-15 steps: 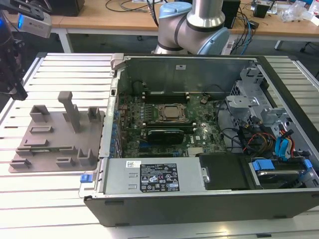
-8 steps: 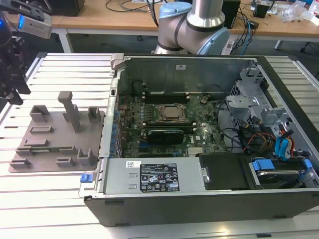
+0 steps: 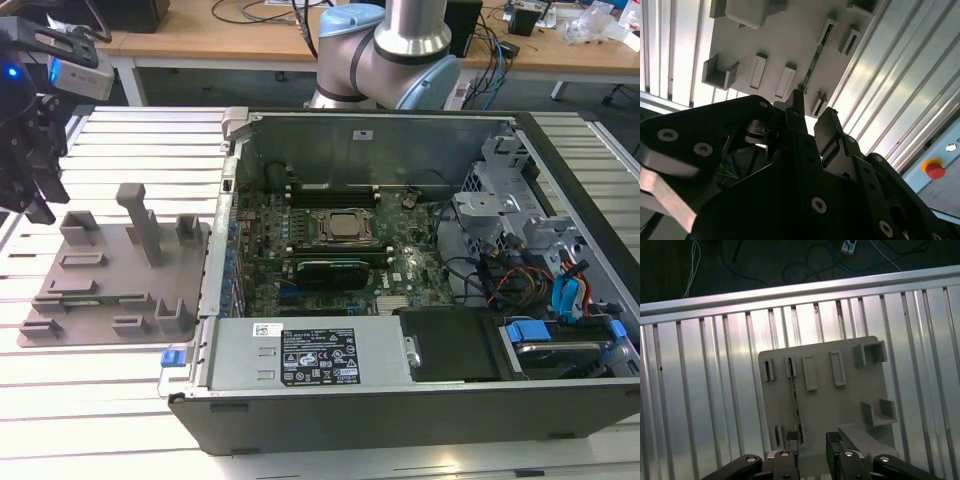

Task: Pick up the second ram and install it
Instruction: 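Pick up the second ram and move it above second insertion slot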

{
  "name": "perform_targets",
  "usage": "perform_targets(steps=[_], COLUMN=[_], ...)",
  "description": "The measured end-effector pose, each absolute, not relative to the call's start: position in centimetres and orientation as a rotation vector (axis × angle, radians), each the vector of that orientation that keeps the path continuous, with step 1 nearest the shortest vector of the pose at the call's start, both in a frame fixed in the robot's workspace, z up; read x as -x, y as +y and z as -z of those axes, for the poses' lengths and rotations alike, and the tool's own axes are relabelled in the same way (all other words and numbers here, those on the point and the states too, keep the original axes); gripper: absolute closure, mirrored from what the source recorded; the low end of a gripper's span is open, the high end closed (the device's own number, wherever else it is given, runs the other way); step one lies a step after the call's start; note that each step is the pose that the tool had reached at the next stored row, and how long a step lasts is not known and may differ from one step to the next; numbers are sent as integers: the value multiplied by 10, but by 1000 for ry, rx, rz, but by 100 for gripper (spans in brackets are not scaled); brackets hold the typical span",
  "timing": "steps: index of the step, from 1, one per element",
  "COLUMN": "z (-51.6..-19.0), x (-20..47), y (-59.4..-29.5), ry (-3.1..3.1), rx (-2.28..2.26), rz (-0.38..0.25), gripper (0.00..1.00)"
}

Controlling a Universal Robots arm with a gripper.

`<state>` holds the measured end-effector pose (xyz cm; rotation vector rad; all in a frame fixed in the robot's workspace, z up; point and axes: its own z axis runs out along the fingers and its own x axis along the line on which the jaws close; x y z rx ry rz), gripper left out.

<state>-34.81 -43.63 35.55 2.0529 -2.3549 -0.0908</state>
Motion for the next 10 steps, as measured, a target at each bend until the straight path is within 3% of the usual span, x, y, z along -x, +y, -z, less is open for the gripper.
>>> perform_targets(steps=[10], z=[-341], x=[348], y=[-436], ry=[-2355], rx=[-2053], rz=[91], gripper=[64])
